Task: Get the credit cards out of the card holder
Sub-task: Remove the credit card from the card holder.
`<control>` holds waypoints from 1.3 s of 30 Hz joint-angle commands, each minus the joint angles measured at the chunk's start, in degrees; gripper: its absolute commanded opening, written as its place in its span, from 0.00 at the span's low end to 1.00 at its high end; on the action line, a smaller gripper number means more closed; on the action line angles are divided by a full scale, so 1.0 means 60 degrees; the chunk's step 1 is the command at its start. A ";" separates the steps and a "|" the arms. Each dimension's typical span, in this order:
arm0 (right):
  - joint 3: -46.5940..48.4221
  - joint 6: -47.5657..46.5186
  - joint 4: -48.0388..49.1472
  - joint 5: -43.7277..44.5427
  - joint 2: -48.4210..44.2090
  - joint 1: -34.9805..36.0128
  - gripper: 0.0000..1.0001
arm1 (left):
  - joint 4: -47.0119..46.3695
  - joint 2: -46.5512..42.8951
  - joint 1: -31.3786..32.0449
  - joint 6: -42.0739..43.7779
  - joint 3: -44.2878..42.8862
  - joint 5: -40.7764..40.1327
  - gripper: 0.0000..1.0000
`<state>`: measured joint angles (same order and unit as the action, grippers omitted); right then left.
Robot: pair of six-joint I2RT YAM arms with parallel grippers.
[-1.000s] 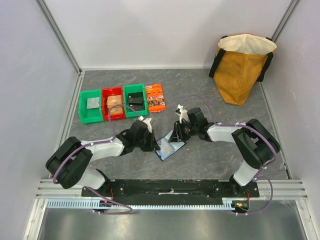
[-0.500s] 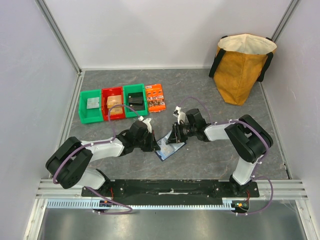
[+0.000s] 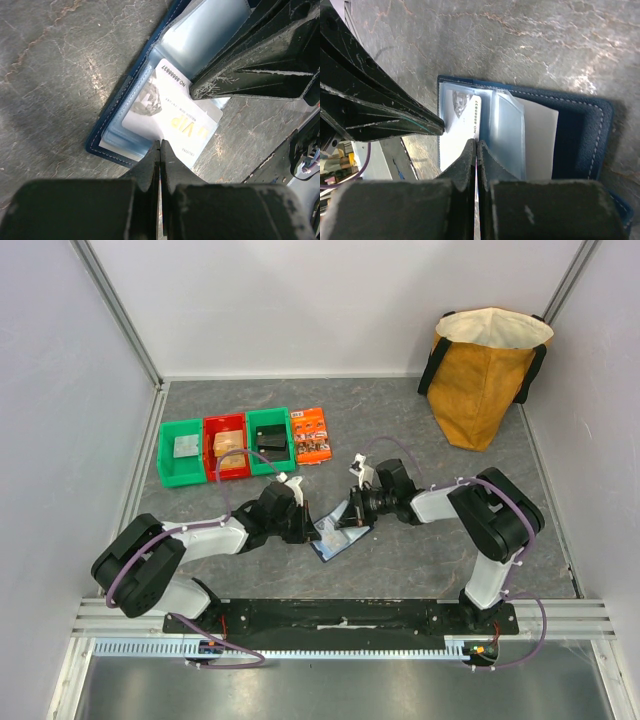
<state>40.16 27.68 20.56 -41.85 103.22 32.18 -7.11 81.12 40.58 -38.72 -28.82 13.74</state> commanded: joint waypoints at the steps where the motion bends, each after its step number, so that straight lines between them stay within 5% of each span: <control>1: -0.0365 0.0015 0.0265 -0.0145 -0.0123 -0.0441 0.00 | 0.0278 0.0030 0.0005 0.0154 0.0277 -0.0019 0.02; 8: -0.0498 0.0060 0.0309 -0.0305 -0.0299 -0.0662 0.00 | 0.0336 0.0044 0.0005 0.0169 0.0277 -0.0019 0.02; 11: -0.0395 0.0089 0.0339 -0.0642 -0.0168 -0.0662 0.19 | 0.0336 0.0044 0.0005 0.0184 0.0277 0.0010 0.02; 15: -0.0234 -0.0028 0.0237 -0.0877 -0.0021 -0.0647 0.33 | 0.0336 0.0044 0.0005 0.0213 0.0262 0.0025 0.02; 21: 0.0132 -0.0277 -0.0144 -0.0965 0.0447 -0.0560 0.38 | 0.0336 0.0059 0.0005 0.0228 0.0247 0.0040 0.02; 25: 0.0323 -0.0365 -0.0160 -0.1111 0.0814 -0.0515 0.32 | 0.0336 0.0044 0.0019 0.0228 0.0277 0.0040 0.02; 29: 0.0279 -0.0541 -0.0305 -0.0937 0.0639 -0.0647 0.00 | 0.0336 0.0030 0.0019 0.0213 0.0306 0.0040 0.02; 39: -0.1038 0.0804 0.0820 -0.0484 -0.1262 -0.2258 0.00 | 0.0263 -0.0014 0.0005 0.0125 0.0408 0.0054 0.02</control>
<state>37.32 28.71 21.06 -48.53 102.19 20.49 -8.10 81.10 40.58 -38.74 -28.25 14.09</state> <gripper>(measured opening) 0.007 0.023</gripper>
